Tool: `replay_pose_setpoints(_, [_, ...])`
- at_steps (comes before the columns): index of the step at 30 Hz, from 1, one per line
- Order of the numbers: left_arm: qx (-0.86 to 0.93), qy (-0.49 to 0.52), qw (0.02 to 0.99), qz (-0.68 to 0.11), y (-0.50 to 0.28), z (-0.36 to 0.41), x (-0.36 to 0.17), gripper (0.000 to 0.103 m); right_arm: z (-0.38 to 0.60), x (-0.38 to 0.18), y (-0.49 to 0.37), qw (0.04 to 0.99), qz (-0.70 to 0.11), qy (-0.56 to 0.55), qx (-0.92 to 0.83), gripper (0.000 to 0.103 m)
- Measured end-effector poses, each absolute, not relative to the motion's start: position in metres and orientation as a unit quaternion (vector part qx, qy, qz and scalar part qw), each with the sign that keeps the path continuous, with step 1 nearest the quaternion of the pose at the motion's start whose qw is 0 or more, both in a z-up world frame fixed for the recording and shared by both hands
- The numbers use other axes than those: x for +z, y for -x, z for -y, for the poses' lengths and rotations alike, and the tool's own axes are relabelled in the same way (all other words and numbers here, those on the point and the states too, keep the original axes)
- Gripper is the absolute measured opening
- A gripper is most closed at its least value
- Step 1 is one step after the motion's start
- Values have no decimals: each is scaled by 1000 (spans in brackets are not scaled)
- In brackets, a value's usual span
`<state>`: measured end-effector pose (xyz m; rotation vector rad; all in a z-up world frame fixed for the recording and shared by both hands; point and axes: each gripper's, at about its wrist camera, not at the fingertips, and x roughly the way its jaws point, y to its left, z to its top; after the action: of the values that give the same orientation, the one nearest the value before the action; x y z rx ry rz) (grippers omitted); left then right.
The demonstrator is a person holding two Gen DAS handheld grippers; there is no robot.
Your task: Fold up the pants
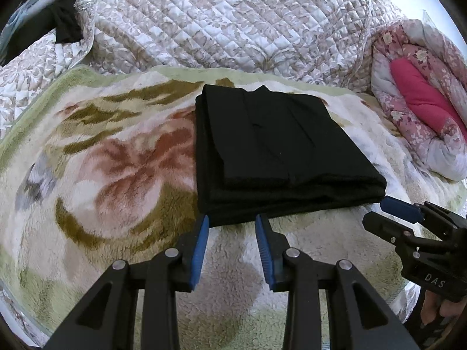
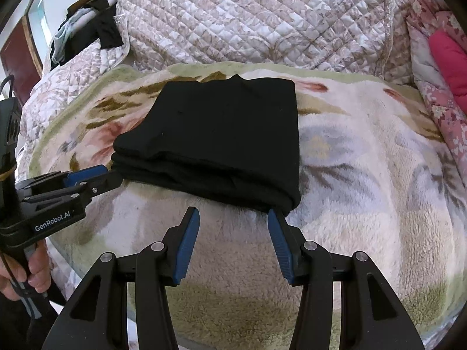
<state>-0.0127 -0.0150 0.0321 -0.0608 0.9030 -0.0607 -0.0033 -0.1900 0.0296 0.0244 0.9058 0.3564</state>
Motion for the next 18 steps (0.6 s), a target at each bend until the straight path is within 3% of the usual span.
replay_pose_setpoints(18, [-30, 24, 896, -443, 11, 15, 28, 36, 188, 23, 2, 880, -443, -10, 171, 50])
